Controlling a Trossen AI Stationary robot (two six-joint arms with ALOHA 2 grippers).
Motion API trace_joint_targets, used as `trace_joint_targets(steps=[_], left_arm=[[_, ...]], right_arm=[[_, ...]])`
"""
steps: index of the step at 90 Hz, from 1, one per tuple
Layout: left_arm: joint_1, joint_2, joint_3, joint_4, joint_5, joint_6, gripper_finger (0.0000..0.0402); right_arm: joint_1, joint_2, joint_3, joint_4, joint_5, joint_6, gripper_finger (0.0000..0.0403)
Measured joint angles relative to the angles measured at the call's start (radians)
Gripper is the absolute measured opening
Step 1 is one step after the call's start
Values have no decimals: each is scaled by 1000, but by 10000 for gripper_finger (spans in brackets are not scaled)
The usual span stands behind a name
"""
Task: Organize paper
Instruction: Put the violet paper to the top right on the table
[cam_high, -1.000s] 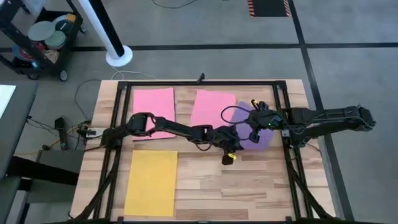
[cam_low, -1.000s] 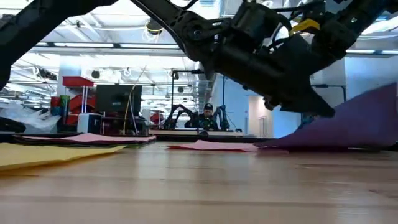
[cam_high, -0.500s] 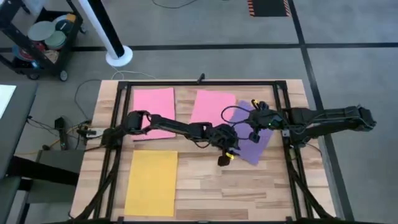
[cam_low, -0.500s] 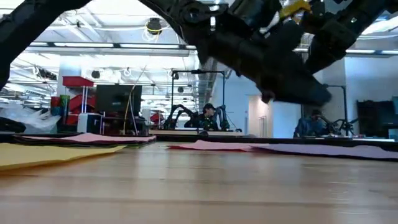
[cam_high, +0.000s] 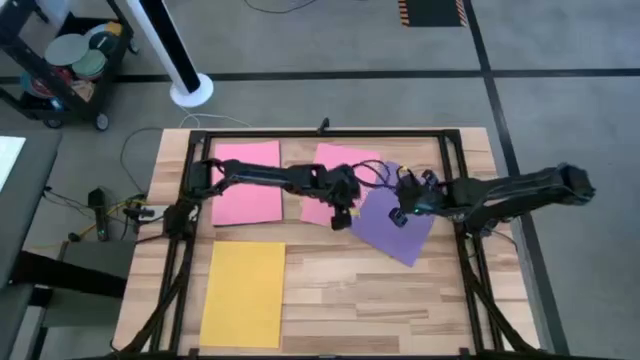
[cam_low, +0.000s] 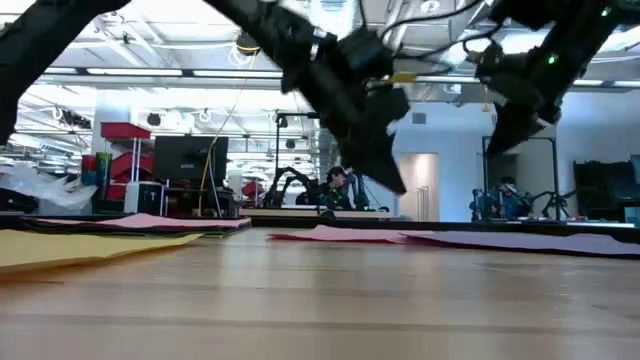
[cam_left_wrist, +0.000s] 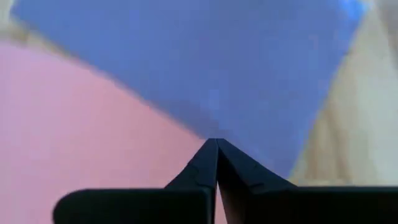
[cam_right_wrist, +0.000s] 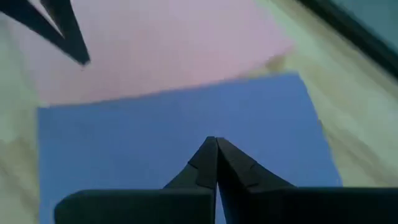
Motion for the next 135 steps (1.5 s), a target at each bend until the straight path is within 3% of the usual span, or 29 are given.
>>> trace_joint_targets(steps=[16,30,49,81,108,135], left_arm=[[60,0,-129,185,59,-109,1],[81,0,-202,277,58,-157,0],[107,0,-256,306,10,-185,0],[120,-2,-339,433,4,-253,0],[128,-28,-406,487,6,-267,0],[182,-197,-593,578,-16,-278,0]], right_arm=[[37,117,-39,-22,30,244,0],[44,174,-126,78,23,376,0],[31,208,-196,226,4,408,0],[5,273,-220,252,-2,440,0],[-57,271,-218,247,-57,243,0],[-143,272,-219,273,-93,-7,0]])
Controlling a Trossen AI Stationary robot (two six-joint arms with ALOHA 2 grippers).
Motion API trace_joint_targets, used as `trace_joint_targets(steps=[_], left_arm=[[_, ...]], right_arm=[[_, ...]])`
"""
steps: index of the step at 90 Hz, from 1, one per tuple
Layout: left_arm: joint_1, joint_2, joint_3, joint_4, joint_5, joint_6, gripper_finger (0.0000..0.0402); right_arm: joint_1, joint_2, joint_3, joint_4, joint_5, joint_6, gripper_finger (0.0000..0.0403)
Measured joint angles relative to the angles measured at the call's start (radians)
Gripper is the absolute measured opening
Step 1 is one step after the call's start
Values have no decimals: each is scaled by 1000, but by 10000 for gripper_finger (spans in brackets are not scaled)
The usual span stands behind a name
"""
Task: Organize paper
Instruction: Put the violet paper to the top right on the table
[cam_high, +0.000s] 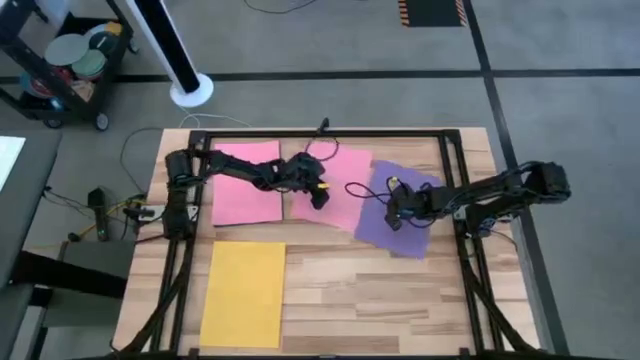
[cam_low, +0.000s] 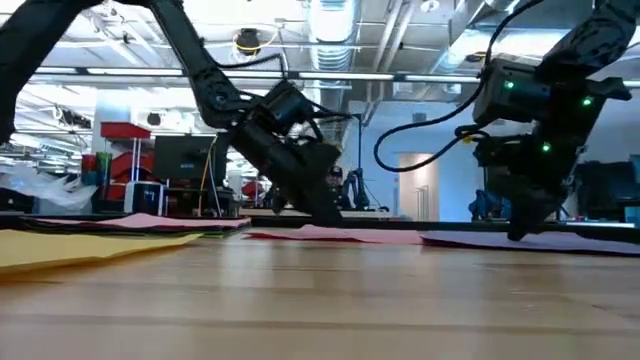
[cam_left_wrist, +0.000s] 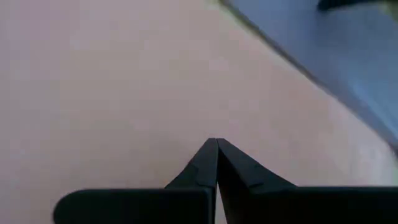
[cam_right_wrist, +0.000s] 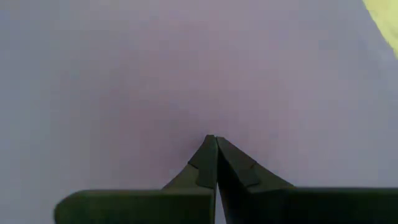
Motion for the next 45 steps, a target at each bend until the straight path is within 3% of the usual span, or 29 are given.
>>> trace_joint_targets(steps=[14,24,34,45], left_arm=[[14,-87,-137,100,-7,-26,0],[7,-142,-212,157,54,-14,0],[-19,-176,-236,98,74,47,0],[-28,-178,-237,28,21,85,0]], right_arm=[[-23,-13,22,6,-13,-85,0],[-31,-33,52,1,-24,-134,0],[-23,-54,80,4,-37,-141,0],[16,-60,90,10,-88,-85,0]])
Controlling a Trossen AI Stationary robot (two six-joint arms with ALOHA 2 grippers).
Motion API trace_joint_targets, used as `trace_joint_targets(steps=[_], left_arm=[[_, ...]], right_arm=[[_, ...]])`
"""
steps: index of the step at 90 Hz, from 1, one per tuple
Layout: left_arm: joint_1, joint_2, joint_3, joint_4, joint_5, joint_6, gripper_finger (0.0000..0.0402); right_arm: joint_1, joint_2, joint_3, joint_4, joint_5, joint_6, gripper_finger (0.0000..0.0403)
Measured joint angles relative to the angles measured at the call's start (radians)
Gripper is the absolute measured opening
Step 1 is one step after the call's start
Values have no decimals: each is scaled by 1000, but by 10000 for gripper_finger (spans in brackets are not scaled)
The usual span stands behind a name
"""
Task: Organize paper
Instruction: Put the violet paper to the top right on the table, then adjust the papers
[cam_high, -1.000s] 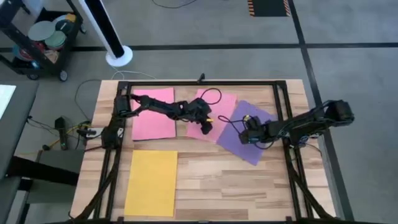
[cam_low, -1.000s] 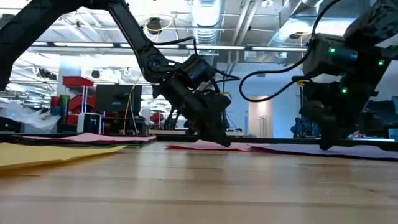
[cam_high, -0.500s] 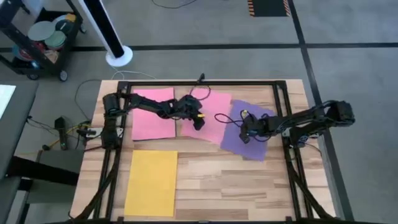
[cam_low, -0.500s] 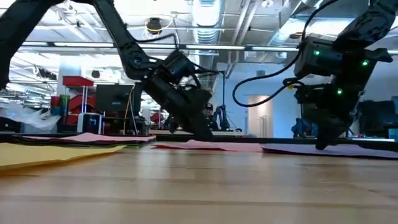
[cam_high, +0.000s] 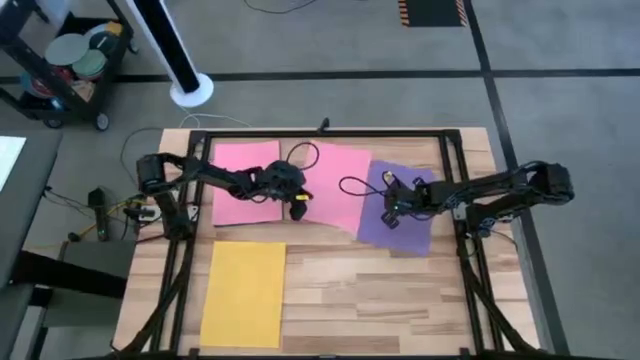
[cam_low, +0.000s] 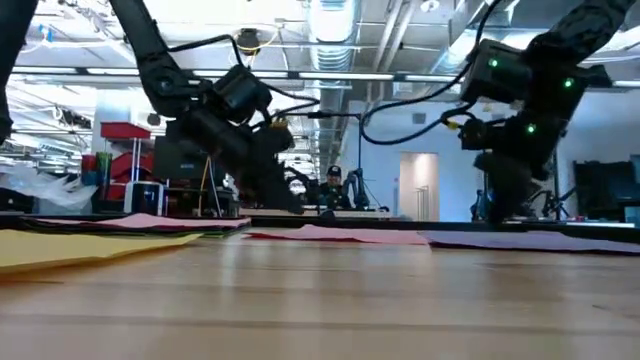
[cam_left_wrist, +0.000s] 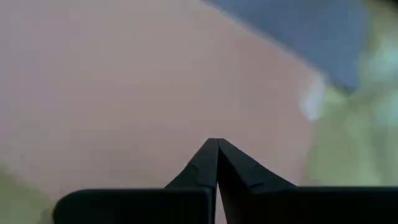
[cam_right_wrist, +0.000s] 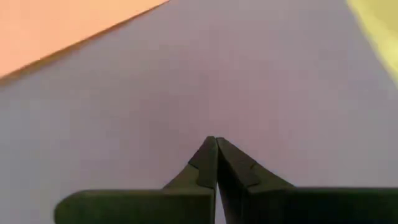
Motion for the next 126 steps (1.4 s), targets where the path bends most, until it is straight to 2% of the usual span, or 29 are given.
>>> trace_joint_targets(steps=[20,46,64,82,98,105,112,126], left_arm=[[-10,1,0,-13,-21,-11,0],[-48,1,-20,-24,-60,-68,0],[-72,1,-23,-23,-85,-84,0],[-96,1,-23,-8,-111,-102,0],[-110,-3,-23,56,-129,-97,0],[-101,-9,-20,74,-130,-95,0],[-91,-9,-10,64,-124,-87,0],[-81,-2,3,-1,-109,-38,0]], right_arm=[[91,52,0,-9,-44,101,0],[66,132,8,-69,-55,72,0],[6,99,4,-145,-37,-5,0],[-61,59,-2,-166,-11,-153,0],[-73,-1,24,-159,7,-169,0],[-62,-26,36,-108,36,-171,0],[-66,-37,39,48,31,-202,0],[-129,18,43,355,-70,-322,0]])
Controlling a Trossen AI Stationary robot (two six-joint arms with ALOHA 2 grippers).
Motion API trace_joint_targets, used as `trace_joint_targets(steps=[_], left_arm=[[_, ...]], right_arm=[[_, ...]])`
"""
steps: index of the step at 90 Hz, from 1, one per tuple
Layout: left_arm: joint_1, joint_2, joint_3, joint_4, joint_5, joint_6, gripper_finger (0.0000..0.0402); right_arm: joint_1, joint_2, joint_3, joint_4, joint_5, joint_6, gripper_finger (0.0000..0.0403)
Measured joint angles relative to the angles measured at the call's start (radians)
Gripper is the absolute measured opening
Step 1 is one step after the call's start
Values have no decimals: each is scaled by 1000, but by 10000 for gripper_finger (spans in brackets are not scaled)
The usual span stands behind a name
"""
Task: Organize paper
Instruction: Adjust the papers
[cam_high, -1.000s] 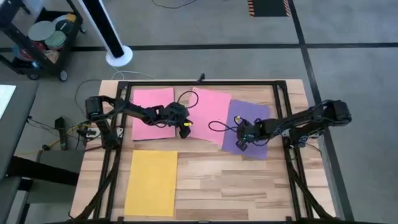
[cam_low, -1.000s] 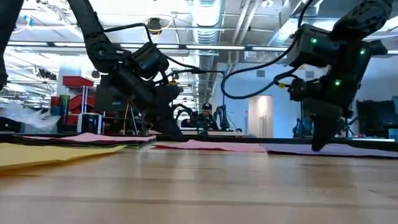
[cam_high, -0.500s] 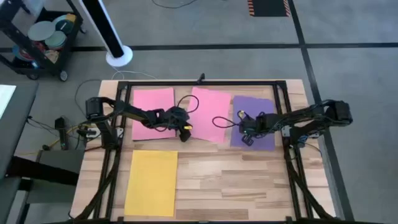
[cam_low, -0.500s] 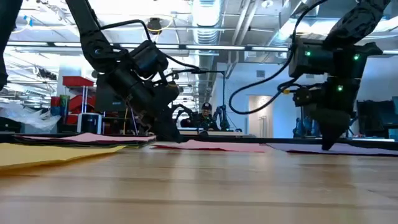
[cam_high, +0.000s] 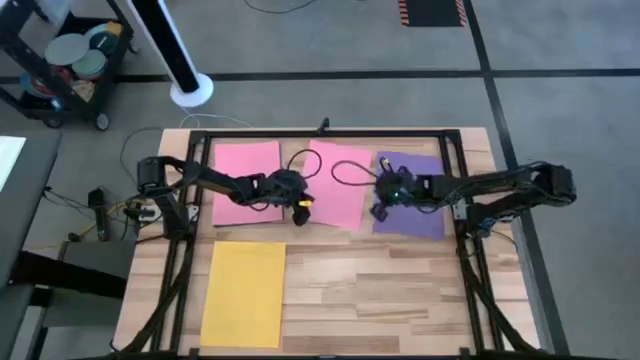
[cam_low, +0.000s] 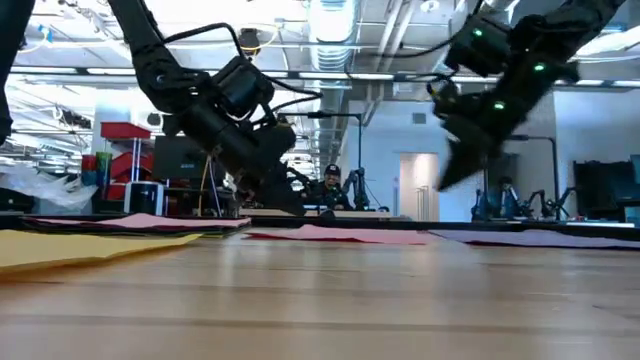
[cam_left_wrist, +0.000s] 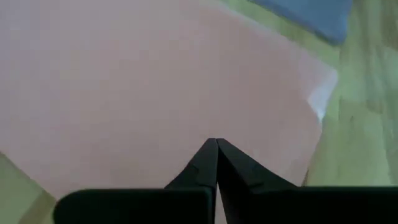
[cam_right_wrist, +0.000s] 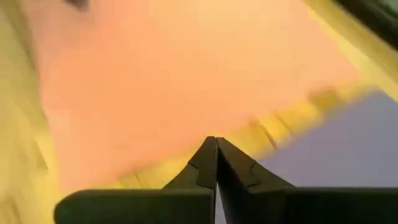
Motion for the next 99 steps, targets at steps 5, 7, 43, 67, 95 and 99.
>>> trace_joint_targets(steps=[5,7,43,67,95,99], left_arm=[[0,0,0,-16,0,2,0],[0,1,0,-24,0,1,0],[-39,3,-7,-69,7,-36,0],[-81,3,-8,-77,-45,-71,0],[-89,24,-55,-1,-103,-143,0],[-89,41,-53,14,-106,-152,0]], right_arm=[[-31,38,0,52,-12,-1,0],[-43,54,0,68,-21,-1,0],[-143,349,39,252,-123,31,0],[-154,427,142,203,-131,-1,0],[-195,428,193,110,-143,-56,0],[-198,428,198,103,-143,-56,0]])
